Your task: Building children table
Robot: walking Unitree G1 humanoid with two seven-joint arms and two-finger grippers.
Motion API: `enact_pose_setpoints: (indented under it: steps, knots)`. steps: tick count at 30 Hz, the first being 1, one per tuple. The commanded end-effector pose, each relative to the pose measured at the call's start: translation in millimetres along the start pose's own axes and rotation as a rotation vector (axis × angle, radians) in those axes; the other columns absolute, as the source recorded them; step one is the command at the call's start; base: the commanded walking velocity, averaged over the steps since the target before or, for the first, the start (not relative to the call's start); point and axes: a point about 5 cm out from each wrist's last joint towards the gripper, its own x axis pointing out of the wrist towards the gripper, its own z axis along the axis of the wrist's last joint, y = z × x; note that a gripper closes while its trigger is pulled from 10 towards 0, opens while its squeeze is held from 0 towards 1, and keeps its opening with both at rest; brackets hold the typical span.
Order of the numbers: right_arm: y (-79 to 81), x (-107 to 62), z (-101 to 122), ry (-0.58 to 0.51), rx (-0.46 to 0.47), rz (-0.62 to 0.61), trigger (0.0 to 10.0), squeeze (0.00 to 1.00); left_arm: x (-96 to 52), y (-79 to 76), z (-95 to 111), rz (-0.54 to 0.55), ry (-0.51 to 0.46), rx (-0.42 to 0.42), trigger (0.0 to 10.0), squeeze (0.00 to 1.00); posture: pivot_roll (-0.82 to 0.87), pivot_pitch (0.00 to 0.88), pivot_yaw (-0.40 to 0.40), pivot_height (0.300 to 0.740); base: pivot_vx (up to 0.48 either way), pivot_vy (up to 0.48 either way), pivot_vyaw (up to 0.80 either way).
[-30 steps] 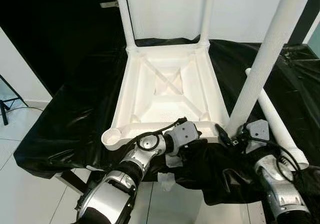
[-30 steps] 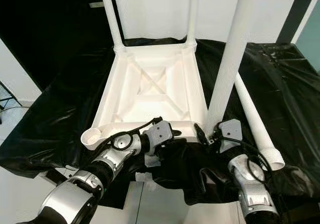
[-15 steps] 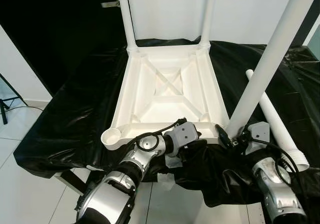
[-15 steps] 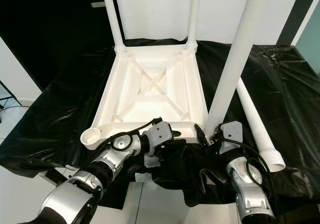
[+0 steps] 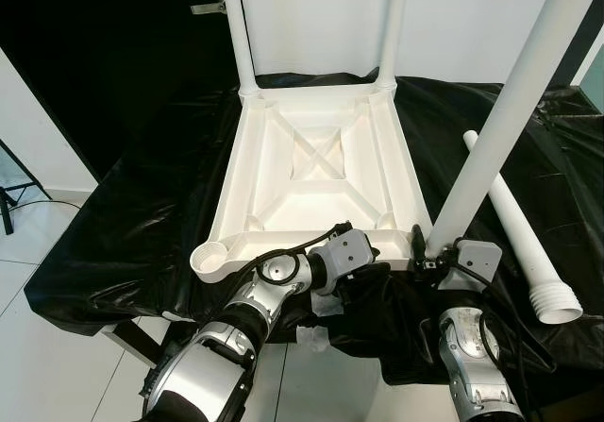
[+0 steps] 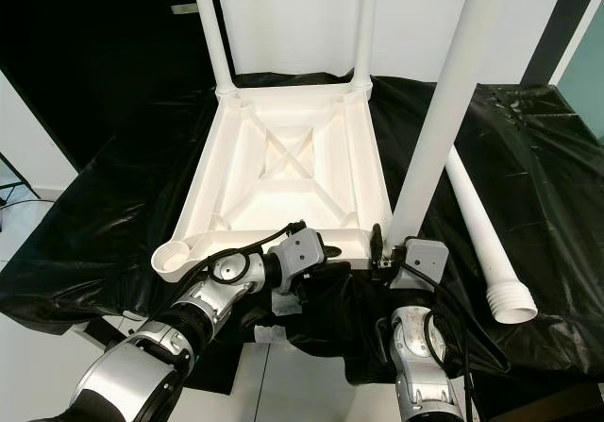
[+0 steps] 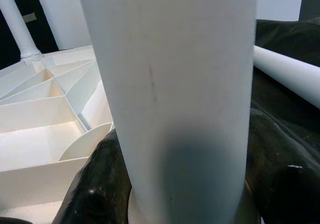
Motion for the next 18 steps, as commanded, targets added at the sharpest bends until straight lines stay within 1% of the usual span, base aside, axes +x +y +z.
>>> enact_pose_setpoints:
  steps: [1, 2, 3, 4, 6, 8, 9, 10, 11, 12, 13, 14, 15, 16, 18]
  knots:
    - [25.5, -6.0, -11, 0.068, 0.005, 0.110, 2.6, 0.00, -5.7, -21.0, -33, -0.039, 0.154, -0.082, 10.0, 0.00, -0.10, 0.000, 0.059, 0.740, 0.000, 0.000, 0.00]
    - [27.2, -6.2, -11, 0.066, -0.001, 0.112, 2.6, 0.00, -5.7, -21.1, -33, -0.039, 0.154, -0.082, 10.0, 0.00, -0.10, 0.000, 0.059, 0.740, 0.000, 0.000, 0.00]
    - [29.5, -6.2, -6, 0.031, -0.005, 0.182, 10.0, 1.00, -5.9, -20.9, -34, -0.038, 0.155, -0.082, 10.0, 0.00, -0.10, 0.000, 0.058, 0.740, 0.000, 0.000, 0.00]
    - [29.5, -6.2, -6, 0.031, -0.005, 0.182, 10.0, 1.00, -5.9, -20.9, -34, -0.038, 0.155, -0.082, 10.0, 0.00, -0.10, 0.000, 0.058, 0.740, 0.000, 0.000, 0.00]
    - [30.7, -5.3, 3, -0.015, -0.020, 0.283, 10.0, 1.00, -6.2, -20.7, -34, -0.037, 0.156, -0.082, 10.0, 0.00, -0.11, 0.000, 0.058, 0.740, 0.000, 0.000, 0.00]
    - [25.4, -0.4, 9, -0.008, -0.033, 0.403, 10.0, 1.00, -6.3, -20.7, -34, -0.038, 0.156, -0.082, 10.0, 0.00, -0.11, 0.000, 0.058, 0.740, 0.000, 0.000, 0.00]
    - [25.4, -0.4, 9, -0.008, -0.033, 0.403, 10.0, 1.00, -6.3, -20.7, -34, -0.038, 0.156, -0.082, 10.0, 0.00, -0.11, 0.000, 0.058, 0.740, 0.000, 0.000, 0.00]
    - [23.1, 1.0, 11, 0.005, -0.034, 0.460, 10.0, 1.00, -6.2, -20.8, -34, -0.040, 0.156, -0.080, 10.0, 0.00, -0.11, 0.000, 0.058, 0.740, 0.000, 0.000, 0.00]
    - [23.1, 1.0, 11, 0.005, -0.034, 0.460, 10.0, 1.00, -6.2, -20.8, -34, -0.040, 0.156, -0.080, 10.0, 0.00, -0.11, 0.000, 0.058, 0.740, 0.000, 0.000, 0.00]
    - [21.3, 1.1, 12, 0.022, -0.031, 0.526, 10.0, 0.00, -5.7, -21.0, -33, -0.042, 0.156, -0.080, 10.0, 0.00, -0.12, 0.000, 0.057, 0.740, 0.000, 0.000, 0.00]
    - [21.3, 1.1, 12, 0.022, -0.031, 0.526, 10.0, 0.00, -5.7, -21.0, -33, -0.042, 0.156, -0.080, 10.0, 0.00, -0.12, 0.000, 0.057, 0.740, 0.000, 0.000, 0.00]
    - [19.3, -0.2, 12, 0.049, -0.036, 0.596, 10.0, 0.00, -4.8, -21.2, -33, -0.043, 0.154, -0.079, 10.0, 0.00, -0.12, 0.000, 0.056, 0.740, 0.000, 0.000, 0.00]
    - [19.3, -0.2, 12, 0.049, -0.036, 0.596, 10.0, 0.00, -4.8, -21.2, -33, -0.043, 0.154, -0.079, 10.0, 0.00, -0.12, 0.000, 0.056, 0.740, 0.000, 0.000, 0.00]
    - [16.5, -2.2, 12, 0.077, -0.044, 0.660, 10.0, 0.00, -3.9, -21.4, -32, -0.044, 0.151, -0.079, 10.0, 0.00, -0.12, 0.000, 0.054, 0.740, 0.000, 0.000, 0.00]
    - [16.5, -2.2, 12, 0.077, -0.044, 0.660, 10.0, 0.00, -3.9, -21.4, -32, -0.044, 0.151, -0.079, 10.0, 0.00, -0.12, 0.000, 0.054, 0.740, 0.000, 0.000, 0.00]
